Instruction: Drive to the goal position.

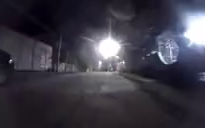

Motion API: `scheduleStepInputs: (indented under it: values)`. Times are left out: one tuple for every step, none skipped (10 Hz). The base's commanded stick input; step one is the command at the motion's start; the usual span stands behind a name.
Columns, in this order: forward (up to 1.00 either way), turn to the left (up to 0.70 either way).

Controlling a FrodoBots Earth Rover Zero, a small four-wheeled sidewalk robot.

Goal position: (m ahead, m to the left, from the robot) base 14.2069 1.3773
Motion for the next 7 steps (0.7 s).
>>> scheduleStepInputs:
  values:
    - [0.7, 0.0]
    - [0.7, 0.0]
    - [0.7, 0.0]
    - [0.7, 0.0]
    - [0.7, 0.0]
    - [0.7, 0.0]
    - [0.7, 0.0]
